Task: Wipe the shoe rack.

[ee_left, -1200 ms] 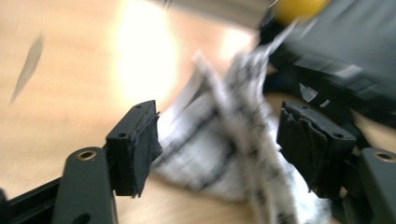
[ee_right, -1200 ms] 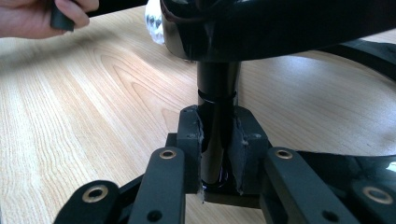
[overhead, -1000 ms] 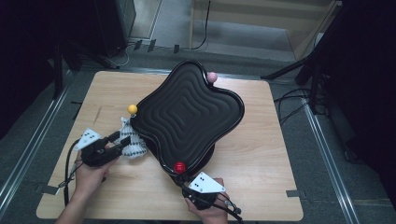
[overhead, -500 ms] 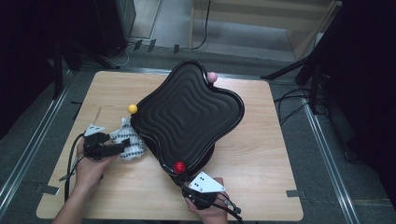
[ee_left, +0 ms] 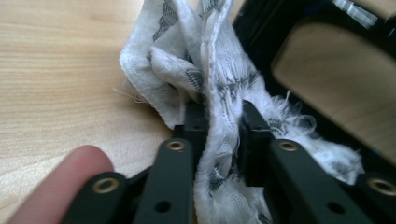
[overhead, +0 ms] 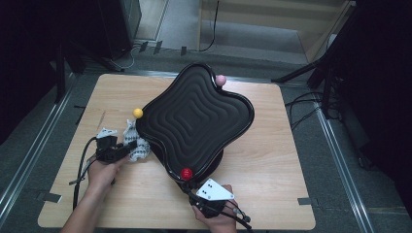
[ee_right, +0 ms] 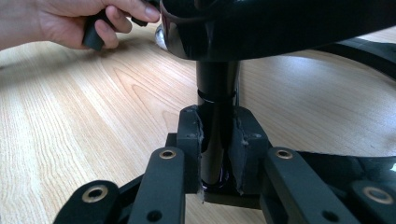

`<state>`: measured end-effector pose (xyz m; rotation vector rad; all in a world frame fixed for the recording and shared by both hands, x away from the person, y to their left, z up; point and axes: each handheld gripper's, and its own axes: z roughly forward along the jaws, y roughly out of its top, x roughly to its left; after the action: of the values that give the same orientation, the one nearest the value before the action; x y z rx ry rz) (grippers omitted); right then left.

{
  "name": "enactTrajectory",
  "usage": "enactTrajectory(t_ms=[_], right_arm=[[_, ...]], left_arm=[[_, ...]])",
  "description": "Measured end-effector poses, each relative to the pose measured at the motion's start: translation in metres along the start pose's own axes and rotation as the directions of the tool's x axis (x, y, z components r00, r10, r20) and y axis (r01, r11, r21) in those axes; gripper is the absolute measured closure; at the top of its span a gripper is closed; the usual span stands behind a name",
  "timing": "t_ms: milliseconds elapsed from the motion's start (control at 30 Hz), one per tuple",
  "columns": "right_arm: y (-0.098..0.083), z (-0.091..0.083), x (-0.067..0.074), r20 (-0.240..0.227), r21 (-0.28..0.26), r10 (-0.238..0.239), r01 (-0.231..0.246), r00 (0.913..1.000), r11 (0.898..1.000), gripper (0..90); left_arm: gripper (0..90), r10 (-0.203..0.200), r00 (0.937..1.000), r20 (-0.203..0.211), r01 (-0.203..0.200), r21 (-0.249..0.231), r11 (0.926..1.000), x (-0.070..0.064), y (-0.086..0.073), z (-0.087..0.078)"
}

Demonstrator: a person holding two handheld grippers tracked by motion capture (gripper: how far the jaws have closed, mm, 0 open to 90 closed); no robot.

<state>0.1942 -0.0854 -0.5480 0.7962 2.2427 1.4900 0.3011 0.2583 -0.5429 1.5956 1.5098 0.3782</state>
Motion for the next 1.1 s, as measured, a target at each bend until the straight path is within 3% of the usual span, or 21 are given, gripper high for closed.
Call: enactTrajectory(t_ms=[67, 100, 167, 233, 267, 367, 400, 467, 500, 600, 633, 700, 867, 967, 1067, 1100], right_arm=[[0.000, 0.000, 0.000, 0.000, 0.000, 0.000, 0.000, 1.0000, 1.000, 75.8], [0.000, 0.000, 0.000, -0.001, -0.001, 0.001, -0.001, 1.0000, 1.000, 75.8], [0.000, 0.001, 0.000, -0.002, -0.002, 0.001, -0.001, 1.0000, 1.000, 75.9], [0.000, 0.001, 0.000, -0.001, -0.002, 0.000, 0.000, 1.0000, 1.000, 75.9], [0.001, 0.002, 0.000, -0.001, -0.001, 0.000, 0.000, 1.0000, 1.000, 75.8], [0.000, 0.002, 0.000, -0.007, 0.001, -0.002, 0.002, 1.0000, 1.000, 75.9], [0.001, 0.002, 0.000, -0.007, 0.002, -0.002, 0.002, 1.0000, 1.000, 75.9], [0.001, 0.002, 0.001, -0.006, 0.003, -0.002, 0.002, 1.0000, 1.000, 75.9], [0.001, 0.002, 0.001, -0.006, 0.003, -0.002, 0.002, 1.0000, 1.000, 75.9], [0.001, 0.002, 0.001, -0.006, 0.002, -0.001, 0.001, 1.0000, 1.000, 75.9], [0.001, 0.002, 0.000, -0.005, 0.002, -0.001, 0.001, 1.0000, 1.000, 75.9], [0.001, 0.002, 0.000, -0.006, 0.001, -0.001, 0.001, 1.0000, 1.000, 75.9], [0.001, 0.002, 0.001, -0.004, 0.003, -0.002, 0.002, 1.0000, 1.000, 75.9], [0.001, 0.002, 0.001, -0.004, 0.004, -0.001, 0.001, 1.0000, 1.000, 75.9], [0.001, 0.002, 0.000, -0.005, 0.004, 0.000, 0.000, 1.0000, 1.000, 75.9], [0.001, 0.002, 0.000, -0.005, 0.003, 0.000, 0.000, 1.0000, 1.000, 75.9]], left_arm=[[80.2, -0.030, 0.9994, 0.019, 0.032, -0.096, 0.9949, 0.002, 0.004, -0.005], [80.3, -0.057, 0.9967, 0.059, 0.065, -0.156, 0.9856, 0.002, 0.008, -0.007], [80.4, -0.081, 0.9917, 0.099, 0.101, -0.207, 0.9731, 0.001, 0.012, -0.006], [80.4, -0.097, 0.9861, 0.135, 0.121, -0.185, 0.9752, 0.000, 0.014, 0.000], [80.3, -0.093, 0.9875, 0.127, 0.114, -0.175, 0.9780, -0.001, 0.014, 0.003], [80.1, -0.072, 0.9963, 0.047, 0.076, -0.082, 0.9937, -0.004, 0.009, 0.017], [80.1, -0.074, 0.9969, 0.026, 0.076, -0.059, 0.9954, -0.005, 0.008, 0.019], [79.9, -0.073, 0.9972, 0.012, 0.074, -0.059, 0.9955, -0.006, 0.008, 0.019], [79.8, -0.072, 0.9971, 0.027, 0.074, -0.079, 0.9941, -0.009, 0.009, 0.017], [79.5, -0.005, 0.9960, 0.089, 0.014, -0.100, 0.9949, -0.021, 0.008, 0.011], [79.4, 0.016, 0.9933, 0.114, -0.006, -0.085, 0.9964, -0.025, 0.006, 0.012], [78.7, 0.080, 0.9895, 0.120, -0.075, -0.047, 0.9961, -0.036, -0.001, 0.016], [78.2, 0.117, 0.9800, 0.161, -0.115, -0.021, 0.9931, -0.052, -0.009, 0.020], [77.7, 0.140, 0.9668, 0.213, -0.150, 0.030, 0.9882, -0.068, -0.018, 0.021], [77.3, 0.173, 0.9489, 0.264, -0.192, 0.045, 0.9804, -0.085, -0.030, 0.019], [77.3, 0.179, 0.9460, 0.270, -0.199, 0.050, 0.9786, -0.089, -0.033, 0.018]])
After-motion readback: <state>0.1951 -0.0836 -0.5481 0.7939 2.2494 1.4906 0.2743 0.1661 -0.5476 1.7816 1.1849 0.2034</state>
